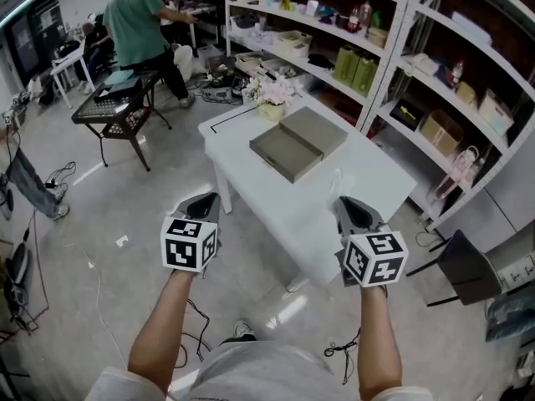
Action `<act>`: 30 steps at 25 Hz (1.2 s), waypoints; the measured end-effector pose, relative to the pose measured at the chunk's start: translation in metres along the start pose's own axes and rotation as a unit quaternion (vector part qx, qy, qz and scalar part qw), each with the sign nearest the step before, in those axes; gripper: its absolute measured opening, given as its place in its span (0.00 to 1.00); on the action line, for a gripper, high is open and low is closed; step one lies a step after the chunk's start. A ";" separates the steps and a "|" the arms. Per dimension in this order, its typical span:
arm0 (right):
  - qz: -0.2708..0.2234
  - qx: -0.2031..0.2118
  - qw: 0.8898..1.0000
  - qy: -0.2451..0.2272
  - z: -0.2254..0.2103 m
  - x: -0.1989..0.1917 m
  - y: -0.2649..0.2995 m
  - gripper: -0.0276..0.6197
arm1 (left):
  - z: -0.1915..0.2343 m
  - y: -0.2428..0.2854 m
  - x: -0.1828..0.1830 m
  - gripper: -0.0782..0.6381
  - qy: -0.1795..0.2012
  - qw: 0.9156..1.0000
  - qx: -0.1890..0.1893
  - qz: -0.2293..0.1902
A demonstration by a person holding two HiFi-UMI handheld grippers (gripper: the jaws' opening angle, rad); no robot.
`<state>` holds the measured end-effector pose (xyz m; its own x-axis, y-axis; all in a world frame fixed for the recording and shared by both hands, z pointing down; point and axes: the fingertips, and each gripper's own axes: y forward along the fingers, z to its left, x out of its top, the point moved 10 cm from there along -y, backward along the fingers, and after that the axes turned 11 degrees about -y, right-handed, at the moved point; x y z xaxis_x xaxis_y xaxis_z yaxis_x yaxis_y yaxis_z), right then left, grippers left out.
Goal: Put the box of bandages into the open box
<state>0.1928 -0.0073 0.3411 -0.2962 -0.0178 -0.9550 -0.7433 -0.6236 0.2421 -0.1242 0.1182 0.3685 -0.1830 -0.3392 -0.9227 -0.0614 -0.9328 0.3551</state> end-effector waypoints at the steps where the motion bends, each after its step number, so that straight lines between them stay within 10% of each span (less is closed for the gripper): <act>1: 0.002 -0.003 1.000 0.001 0.003 0.003 0.007 0.05 | 0.010 0.004 0.002 0.12 -0.001 1.000 -0.002 0.001; 30: 0.025 0.000 0.999 -0.024 0.023 0.046 0.136 0.05 | 0.114 0.060 0.024 0.12 -0.006 1.000 -0.019 0.007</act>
<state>0.0643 -0.0749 0.3337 -0.3625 -0.0112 -0.9319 -0.7270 -0.6223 0.2902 -0.2442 0.0675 0.3850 -0.1944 -0.3503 -0.9162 -0.0214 -0.9323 0.3610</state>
